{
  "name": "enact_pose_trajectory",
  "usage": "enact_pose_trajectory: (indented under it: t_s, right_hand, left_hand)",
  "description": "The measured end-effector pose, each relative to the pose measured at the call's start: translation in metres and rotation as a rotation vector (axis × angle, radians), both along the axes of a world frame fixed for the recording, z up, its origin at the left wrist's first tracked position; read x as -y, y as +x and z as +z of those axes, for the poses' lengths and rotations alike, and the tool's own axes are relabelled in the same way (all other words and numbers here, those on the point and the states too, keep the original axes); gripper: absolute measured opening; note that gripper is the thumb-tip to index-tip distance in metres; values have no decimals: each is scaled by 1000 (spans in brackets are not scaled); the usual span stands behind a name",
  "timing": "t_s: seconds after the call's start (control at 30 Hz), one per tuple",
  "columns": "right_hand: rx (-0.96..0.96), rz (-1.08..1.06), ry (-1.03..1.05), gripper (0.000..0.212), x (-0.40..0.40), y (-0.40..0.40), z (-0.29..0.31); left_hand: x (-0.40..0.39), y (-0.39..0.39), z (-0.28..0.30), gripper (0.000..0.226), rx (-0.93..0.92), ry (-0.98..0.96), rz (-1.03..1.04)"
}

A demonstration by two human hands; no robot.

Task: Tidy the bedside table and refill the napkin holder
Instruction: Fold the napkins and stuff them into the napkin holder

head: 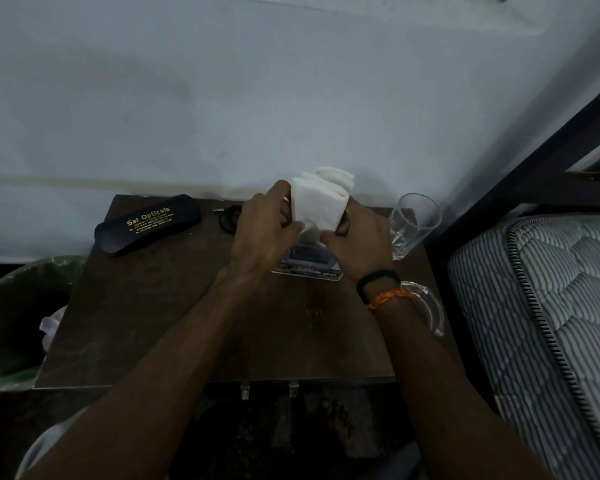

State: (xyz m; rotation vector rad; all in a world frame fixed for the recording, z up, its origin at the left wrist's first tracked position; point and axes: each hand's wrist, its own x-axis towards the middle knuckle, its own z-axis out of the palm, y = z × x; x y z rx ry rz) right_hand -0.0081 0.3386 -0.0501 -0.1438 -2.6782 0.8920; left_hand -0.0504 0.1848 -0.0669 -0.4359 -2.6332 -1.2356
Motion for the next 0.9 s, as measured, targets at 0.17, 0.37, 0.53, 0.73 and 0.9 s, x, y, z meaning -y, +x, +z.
enact_pose_trajectory:
  t_s: [0.17, 0.37, 0.53, 0.73, 0.9]
  right_hand:
    - [-5, -51, 27, 42, 7, -2, -6]
    - [-68, -74, -40, 45, 4, -1, 7]
    - [-36, -52, 37, 46, 7, 2, -1]
    - [-34, -33, -17, 49, 1, 0, 3]
    - [8, -32, 73, 52, 0, -2, -2]
  left_hand:
    - [-4, 3, -3, 28, -85, -139, 30]
    - [-6, 6, -5, 23, -80, -183, 68]
    - [-11, 7, -12, 28, -63, -224, 94]
    - [-9, -4, -8, 41, -1, -35, 59]
    - [1, -9, 3, 35, 59, 76, -29]
